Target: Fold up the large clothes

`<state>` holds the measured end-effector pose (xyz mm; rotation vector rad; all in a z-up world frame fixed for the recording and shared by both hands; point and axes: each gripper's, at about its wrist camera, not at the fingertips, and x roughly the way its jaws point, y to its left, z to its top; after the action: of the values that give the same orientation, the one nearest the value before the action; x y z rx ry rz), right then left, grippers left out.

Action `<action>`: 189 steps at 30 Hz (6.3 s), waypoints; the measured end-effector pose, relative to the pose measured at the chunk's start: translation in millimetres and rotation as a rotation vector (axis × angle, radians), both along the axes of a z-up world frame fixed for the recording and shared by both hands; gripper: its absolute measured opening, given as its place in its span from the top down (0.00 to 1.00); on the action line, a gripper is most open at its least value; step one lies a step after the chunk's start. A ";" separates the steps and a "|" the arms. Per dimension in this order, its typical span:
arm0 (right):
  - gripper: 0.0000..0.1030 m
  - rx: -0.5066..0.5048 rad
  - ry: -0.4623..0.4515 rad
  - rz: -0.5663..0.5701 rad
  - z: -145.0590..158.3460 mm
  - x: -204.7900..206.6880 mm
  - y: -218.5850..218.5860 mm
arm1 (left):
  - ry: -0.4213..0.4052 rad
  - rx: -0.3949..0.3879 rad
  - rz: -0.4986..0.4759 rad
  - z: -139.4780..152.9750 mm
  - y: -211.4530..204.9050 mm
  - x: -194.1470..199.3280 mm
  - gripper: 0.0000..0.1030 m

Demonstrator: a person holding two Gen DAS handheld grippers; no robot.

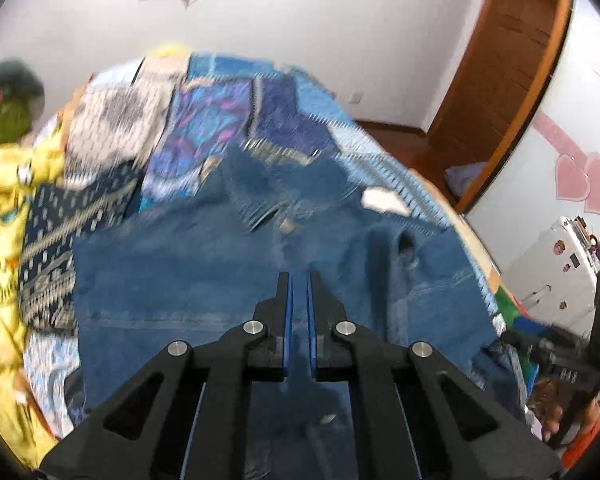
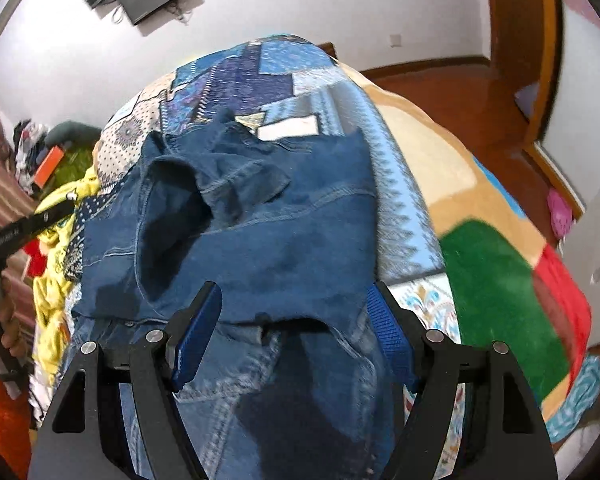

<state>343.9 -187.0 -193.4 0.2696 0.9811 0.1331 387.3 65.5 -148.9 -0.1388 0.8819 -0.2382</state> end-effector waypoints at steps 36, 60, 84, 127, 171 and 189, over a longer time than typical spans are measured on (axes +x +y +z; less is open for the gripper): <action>0.23 0.067 0.100 0.039 -62.1 23.1 9.7 | 0.088 0.199 -0.127 -68.6 -102.6 84.6 0.90; 0.20 0.005 0.096 0.058 -66.8 27.2 22.0 | 0.108 0.019 0.239 -89.6 87.3 -35.3 0.67; 0.20 -0.161 0.107 0.130 -42.8 44.6 35.3 | 0.124 0.110 0.271 -58.9 165.0 -45.2 0.25; 0.91 -0.144 -0.020 0.097 -28.1 226.1 43.7 | 0.162 0.135 0.395 -83.3 238.9 102.7 0.92; 0.32 -0.183 -0.121 0.130 37.0 -20.3 24.9 | 0.118 0.101 0.336 -37.1 161.7 -166.7 0.08; 0.32 0.036 0.073 0.018 -28.2 -82.0 -0.5 | 0.330 -0.188 0.420 -119.2 153.9 -240.4 0.08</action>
<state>261.8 -187.5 -221.6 0.3007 1.0549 0.1580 147.0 219.5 -268.1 -0.5435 1.1329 0.0997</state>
